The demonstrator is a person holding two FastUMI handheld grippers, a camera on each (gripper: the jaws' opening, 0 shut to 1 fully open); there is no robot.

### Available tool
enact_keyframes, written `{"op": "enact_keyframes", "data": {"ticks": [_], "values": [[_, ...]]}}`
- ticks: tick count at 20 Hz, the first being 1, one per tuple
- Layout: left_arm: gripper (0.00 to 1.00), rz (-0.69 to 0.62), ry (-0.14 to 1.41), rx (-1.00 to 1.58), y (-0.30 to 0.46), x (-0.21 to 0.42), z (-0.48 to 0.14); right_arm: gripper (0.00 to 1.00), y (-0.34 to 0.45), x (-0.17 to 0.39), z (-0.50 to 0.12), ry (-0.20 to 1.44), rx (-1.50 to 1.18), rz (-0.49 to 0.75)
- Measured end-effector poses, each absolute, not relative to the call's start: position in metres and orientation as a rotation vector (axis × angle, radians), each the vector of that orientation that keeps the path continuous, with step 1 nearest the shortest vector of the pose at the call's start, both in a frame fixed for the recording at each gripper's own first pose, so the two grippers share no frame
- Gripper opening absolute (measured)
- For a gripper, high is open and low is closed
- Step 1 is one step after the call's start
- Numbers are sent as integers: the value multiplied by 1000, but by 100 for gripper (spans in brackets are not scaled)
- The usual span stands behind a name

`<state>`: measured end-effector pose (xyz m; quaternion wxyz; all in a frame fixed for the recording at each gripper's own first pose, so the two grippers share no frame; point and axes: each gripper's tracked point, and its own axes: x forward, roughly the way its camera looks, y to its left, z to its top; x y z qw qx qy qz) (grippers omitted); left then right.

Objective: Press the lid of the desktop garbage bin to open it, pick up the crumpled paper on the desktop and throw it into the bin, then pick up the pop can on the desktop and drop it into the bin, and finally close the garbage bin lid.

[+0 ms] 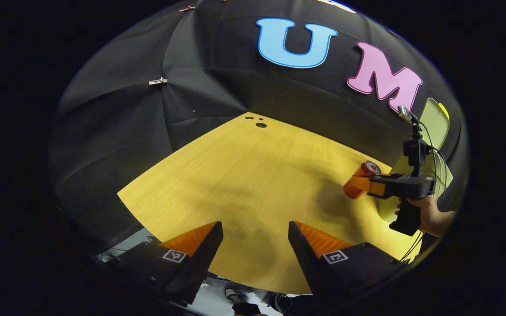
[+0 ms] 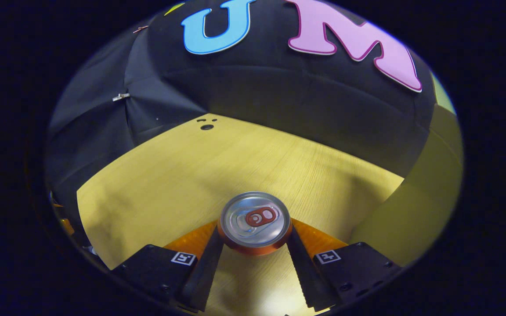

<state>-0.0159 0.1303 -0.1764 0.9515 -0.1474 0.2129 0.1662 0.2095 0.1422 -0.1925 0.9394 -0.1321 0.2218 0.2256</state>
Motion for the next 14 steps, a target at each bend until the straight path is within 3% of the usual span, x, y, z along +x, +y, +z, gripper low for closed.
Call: {"op": "enact_keyframes", "data": {"ticks": [6,14], "values": [[96,236,427,-201,120,1,-165,83,132,183,-100,282,-305,490],[96,89,423,-170,94,24,-163,83,99,168,32,86,-216,411]]}}
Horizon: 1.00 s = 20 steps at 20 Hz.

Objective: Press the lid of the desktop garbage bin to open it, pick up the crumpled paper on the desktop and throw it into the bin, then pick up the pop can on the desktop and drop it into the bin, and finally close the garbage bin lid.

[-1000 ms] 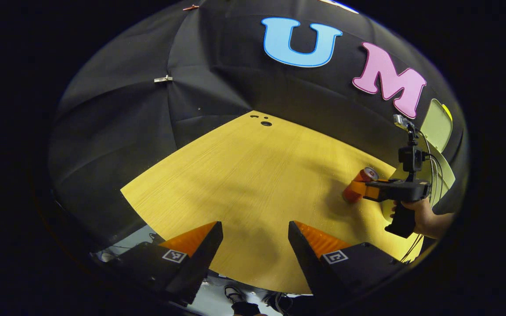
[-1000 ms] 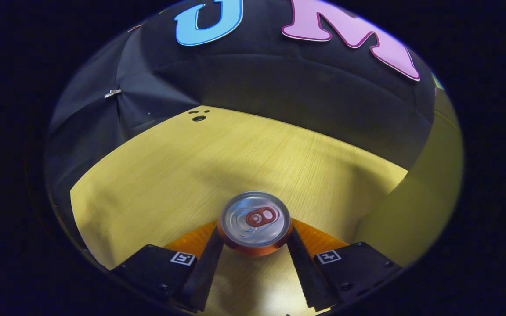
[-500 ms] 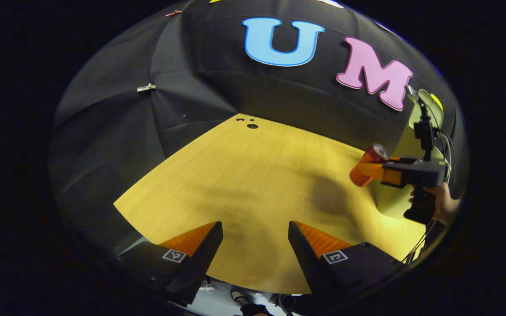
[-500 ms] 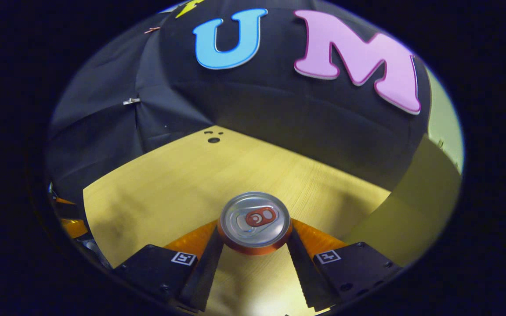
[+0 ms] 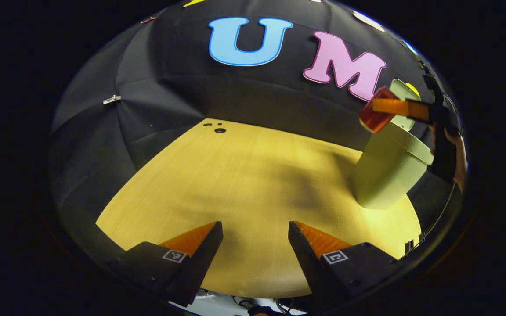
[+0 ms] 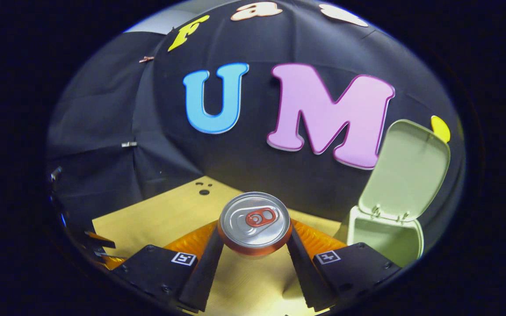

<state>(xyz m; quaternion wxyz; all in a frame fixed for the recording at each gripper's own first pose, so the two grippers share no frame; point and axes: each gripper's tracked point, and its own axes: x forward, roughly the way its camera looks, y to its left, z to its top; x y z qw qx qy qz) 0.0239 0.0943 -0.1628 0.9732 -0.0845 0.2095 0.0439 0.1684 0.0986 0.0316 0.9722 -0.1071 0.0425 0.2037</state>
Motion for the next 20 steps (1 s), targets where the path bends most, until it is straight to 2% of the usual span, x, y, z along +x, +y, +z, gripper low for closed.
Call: {"op": "enact_keyframes", "data": {"ticks": [5,9,20], "values": [[96,23,397,-132,84,40,-157,83,56,161,83,-2,-189,298],[96,-13,410,-115,77,47,-161,82,17,160,99,-34,-161,200],[96,-56,445,-106,64,52,-167,82,-83,171,91,0,-82,-37]]}}
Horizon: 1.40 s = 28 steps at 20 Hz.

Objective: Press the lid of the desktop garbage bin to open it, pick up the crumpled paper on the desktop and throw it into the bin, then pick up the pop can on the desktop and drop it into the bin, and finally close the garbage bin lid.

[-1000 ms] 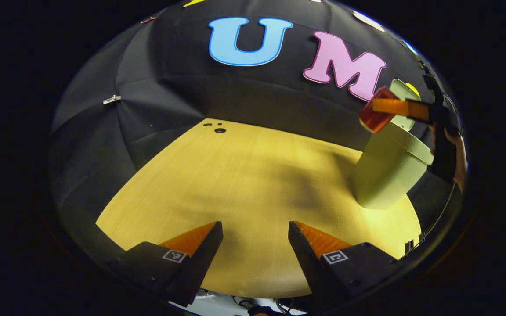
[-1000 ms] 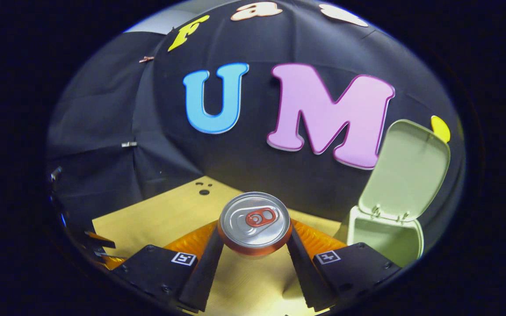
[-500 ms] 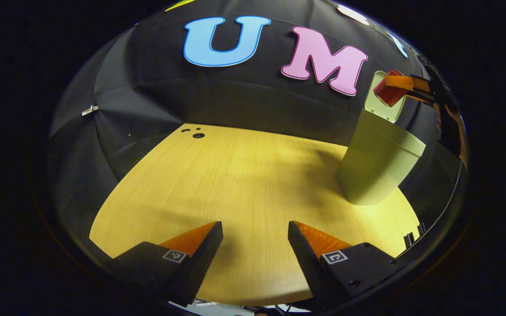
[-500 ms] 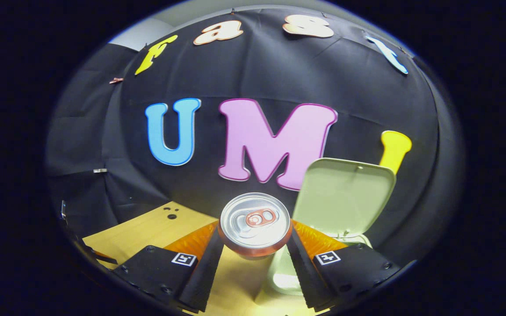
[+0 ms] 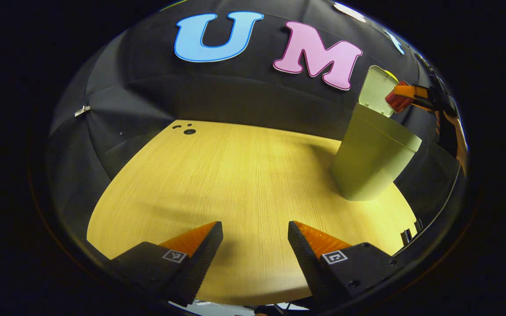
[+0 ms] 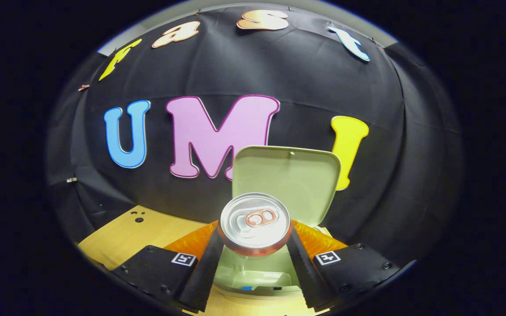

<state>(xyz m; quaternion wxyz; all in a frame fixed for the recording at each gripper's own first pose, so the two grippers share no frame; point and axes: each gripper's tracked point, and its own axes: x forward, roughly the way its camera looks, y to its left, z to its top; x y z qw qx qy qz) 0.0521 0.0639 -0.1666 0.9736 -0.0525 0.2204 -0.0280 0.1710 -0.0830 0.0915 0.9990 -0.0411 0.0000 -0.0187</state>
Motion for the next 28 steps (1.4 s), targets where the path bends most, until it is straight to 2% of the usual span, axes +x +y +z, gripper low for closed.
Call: {"op": "enact_keyframes", "data": {"ticks": [6,12,14,24,28], "values": [[96,-49,450,-115,63,54,-166,82,-101,178,78,38,-85,-67],[96,-29,442,-111,64,55,-164,93,-106,185,91,10,-66,-86],[96,-25,450,-119,63,52,-167,96,-107,187,108,-26,-73,-87],[96,23,469,-132,65,42,-176,96,-117,186,255,-322,-110,-104],[96,51,470,-157,65,38,-178,95,-126,205,277,-340,-112,-135]]}}
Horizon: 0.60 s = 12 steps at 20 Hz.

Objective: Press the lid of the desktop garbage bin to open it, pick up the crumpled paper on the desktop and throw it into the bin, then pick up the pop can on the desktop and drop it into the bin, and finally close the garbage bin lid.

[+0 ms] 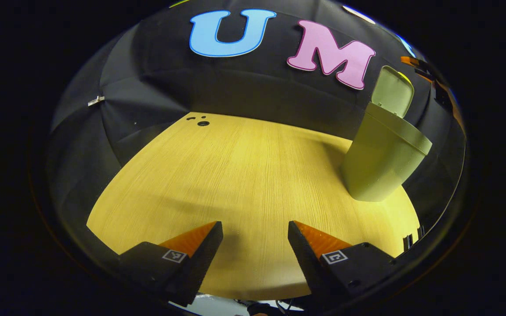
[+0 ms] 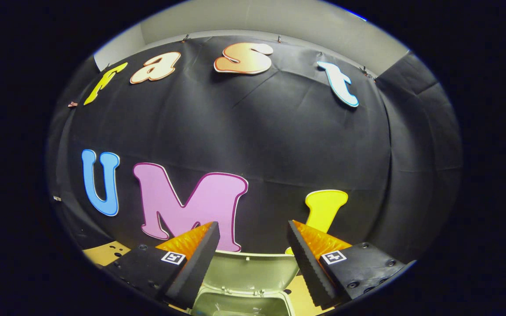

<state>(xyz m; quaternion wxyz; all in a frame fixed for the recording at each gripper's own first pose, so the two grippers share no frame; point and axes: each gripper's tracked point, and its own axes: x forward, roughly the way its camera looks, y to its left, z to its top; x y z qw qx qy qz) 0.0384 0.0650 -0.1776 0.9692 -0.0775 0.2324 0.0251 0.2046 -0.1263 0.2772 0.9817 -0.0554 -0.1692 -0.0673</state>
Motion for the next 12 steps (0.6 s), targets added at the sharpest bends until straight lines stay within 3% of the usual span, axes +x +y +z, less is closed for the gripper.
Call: {"op": "enact_keyframes", "data": {"ticks": [12], "values": [[96,135,474,-160,59,9,-181,96,-140,281,220,-126,7,-131]]}}
